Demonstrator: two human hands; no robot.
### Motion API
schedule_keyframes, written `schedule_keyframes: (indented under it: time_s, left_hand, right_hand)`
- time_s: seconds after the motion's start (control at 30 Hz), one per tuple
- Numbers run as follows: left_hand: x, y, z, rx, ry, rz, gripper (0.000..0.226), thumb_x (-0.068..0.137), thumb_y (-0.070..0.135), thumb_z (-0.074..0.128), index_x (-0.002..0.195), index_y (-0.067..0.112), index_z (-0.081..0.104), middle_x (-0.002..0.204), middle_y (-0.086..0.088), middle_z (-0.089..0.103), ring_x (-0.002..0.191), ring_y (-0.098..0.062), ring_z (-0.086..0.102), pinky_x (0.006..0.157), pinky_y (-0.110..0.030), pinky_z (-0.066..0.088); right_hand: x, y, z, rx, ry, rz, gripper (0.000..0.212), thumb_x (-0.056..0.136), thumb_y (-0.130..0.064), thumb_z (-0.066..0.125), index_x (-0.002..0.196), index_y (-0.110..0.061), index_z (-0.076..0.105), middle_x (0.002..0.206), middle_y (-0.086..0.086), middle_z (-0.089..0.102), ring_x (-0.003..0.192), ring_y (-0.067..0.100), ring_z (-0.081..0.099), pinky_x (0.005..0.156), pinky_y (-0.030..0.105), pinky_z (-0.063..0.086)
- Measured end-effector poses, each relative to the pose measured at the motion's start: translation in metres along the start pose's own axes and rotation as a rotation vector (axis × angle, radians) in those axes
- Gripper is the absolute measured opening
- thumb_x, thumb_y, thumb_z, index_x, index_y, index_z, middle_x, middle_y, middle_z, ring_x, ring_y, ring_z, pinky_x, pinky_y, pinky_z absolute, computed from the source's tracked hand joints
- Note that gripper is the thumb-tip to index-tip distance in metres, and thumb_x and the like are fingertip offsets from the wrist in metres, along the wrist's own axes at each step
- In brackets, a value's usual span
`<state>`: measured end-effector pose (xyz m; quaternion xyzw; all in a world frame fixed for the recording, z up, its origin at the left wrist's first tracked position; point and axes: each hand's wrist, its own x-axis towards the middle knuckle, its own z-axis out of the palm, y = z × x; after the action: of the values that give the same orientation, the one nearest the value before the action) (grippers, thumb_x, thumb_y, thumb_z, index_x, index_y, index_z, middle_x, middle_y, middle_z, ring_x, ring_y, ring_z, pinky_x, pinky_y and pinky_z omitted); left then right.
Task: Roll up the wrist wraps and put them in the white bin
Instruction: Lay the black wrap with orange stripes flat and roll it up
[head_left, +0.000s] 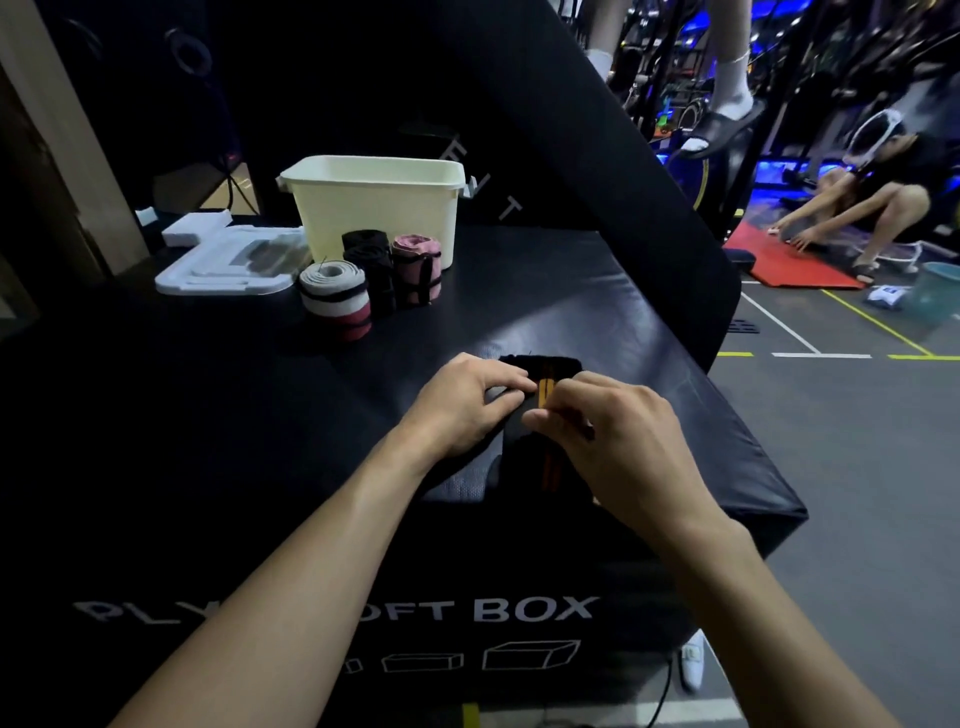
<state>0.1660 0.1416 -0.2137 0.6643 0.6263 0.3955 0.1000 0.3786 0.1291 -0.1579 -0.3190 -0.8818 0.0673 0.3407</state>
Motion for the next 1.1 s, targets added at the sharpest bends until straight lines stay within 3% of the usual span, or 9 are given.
schedule_keyframes:
  time_s: [0.1, 0.2, 0.27, 0.5, 0.63, 0.73, 0.87, 1.03, 1.1]
  left_hand:
    - [-0.002, 0.003, -0.005, 0.006, 0.067, -0.019, 0.021, 0.083, 0.042, 0.075, 0.102, 0.035, 0.08, 0.11, 0.014, 0.072, 0.109, -0.011, 0.063, 0.099, -0.039, 0.05]
    - [-0.002, 0.006, -0.007, -0.012, 0.111, -0.068, 0.017, 0.081, 0.036, 0.085, 0.097, 0.031, 0.081, 0.101, 0.008, 0.067, 0.101, -0.014, 0.062, 0.095, -0.035, 0.05]
    - [-0.002, 0.007, -0.008, -0.016, 0.117, -0.067, 0.017, 0.08, 0.035, 0.086, 0.095, 0.03, 0.081, 0.097, 0.006, 0.067, 0.098, -0.015, 0.063, 0.093, -0.034, 0.05]
    - [-0.004, 0.01, -0.01, -0.075, 0.035, -0.04, 0.015, 0.074, 0.041, 0.089, 0.087, 0.04, 0.081, 0.091, 0.011, 0.067, 0.092, -0.017, 0.066, 0.086, -0.043, 0.056]
    - [-0.004, 0.009, -0.01, -0.146, -0.015, -0.043, 0.02, 0.069, 0.048, 0.091, 0.085, 0.044, 0.08, 0.092, 0.011, 0.067, 0.095, -0.02, 0.066, 0.088, -0.047, 0.056]
    - [-0.004, 0.008, -0.01, -0.153, -0.024, -0.055, 0.02, 0.069, 0.044, 0.092, 0.085, 0.044, 0.08, 0.093, 0.013, 0.068, 0.097, -0.019, 0.066, 0.09, -0.046, 0.056]
    - [-0.003, 0.007, -0.011, -0.128, -0.047, -0.035, 0.023, 0.075, 0.028, 0.087, 0.09, 0.044, 0.08, 0.093, 0.013, 0.068, 0.097, -0.017, 0.065, 0.09, -0.044, 0.055]
    - [-0.004, 0.01, -0.011, -0.14, -0.057, -0.031, 0.02, 0.07, 0.052, 0.076, 0.089, 0.048, 0.077, 0.093, 0.013, 0.07, 0.097, -0.017, 0.066, 0.088, -0.039, 0.056]
    - [-0.004, 0.011, -0.011, -0.139, -0.055, -0.04, 0.009, 0.077, 0.043, 0.081, 0.082, 0.049, 0.077, 0.094, 0.014, 0.069, 0.098, -0.017, 0.067, 0.089, -0.041, 0.057]
  right_hand:
    - [-0.005, 0.0, -0.006, -0.05, -0.12, 0.043, 0.044, 0.081, -0.068, 0.063, 0.101, -0.031, 0.074, 0.094, -0.013, 0.066, 0.083, 0.015, 0.063, 0.069, 0.036, 0.05]
    - [-0.007, 0.0, -0.008, -0.15, -0.313, 0.069, 0.066, 0.076, -0.062, 0.076, 0.133, -0.032, 0.06, 0.123, -0.012, 0.062, 0.112, 0.015, 0.059, 0.087, 0.034, 0.047]
    - [-0.003, 0.0, -0.008, -0.186, -0.387, 0.059, 0.073, 0.079, -0.056, 0.077, 0.142, -0.032, 0.049, 0.134, -0.011, 0.056, 0.123, 0.016, 0.053, 0.096, 0.035, 0.044]
    - [0.007, -0.009, -0.021, -0.231, -0.479, 0.042, 0.055, 0.087, -0.061, 0.066, 0.13, -0.03, 0.051, 0.119, -0.009, 0.065, 0.11, 0.02, 0.06, 0.084, 0.036, 0.04]
    - [0.008, -0.016, -0.024, -0.241, -0.523, 0.065, 0.047, 0.09, -0.062, 0.061, 0.117, -0.026, 0.047, 0.105, -0.005, 0.065, 0.102, 0.024, 0.059, 0.075, 0.035, 0.029]
    - [0.011, -0.015, -0.022, -0.201, -0.503, 0.092, 0.042, 0.09, -0.062, 0.058, 0.113, -0.028, 0.053, 0.095, -0.008, 0.056, 0.101, 0.022, 0.057, 0.08, 0.037, 0.04]
    - [0.016, -0.006, -0.019, -0.163, -0.512, 0.122, 0.042, 0.093, -0.062, 0.052, 0.114, -0.027, 0.062, 0.111, -0.005, 0.049, 0.108, 0.021, 0.045, 0.096, 0.043, 0.043]
    - [0.02, -0.002, -0.016, -0.115, -0.458, 0.136, 0.038, 0.098, -0.052, 0.052, 0.12, -0.023, 0.062, 0.112, -0.002, 0.06, 0.111, 0.025, 0.054, 0.096, 0.048, 0.045]
    - [0.022, -0.001, -0.017, -0.124, -0.431, 0.166, 0.036, 0.1, -0.051, 0.051, 0.125, -0.026, 0.054, 0.117, -0.004, 0.066, 0.115, 0.026, 0.058, 0.094, 0.046, 0.042]
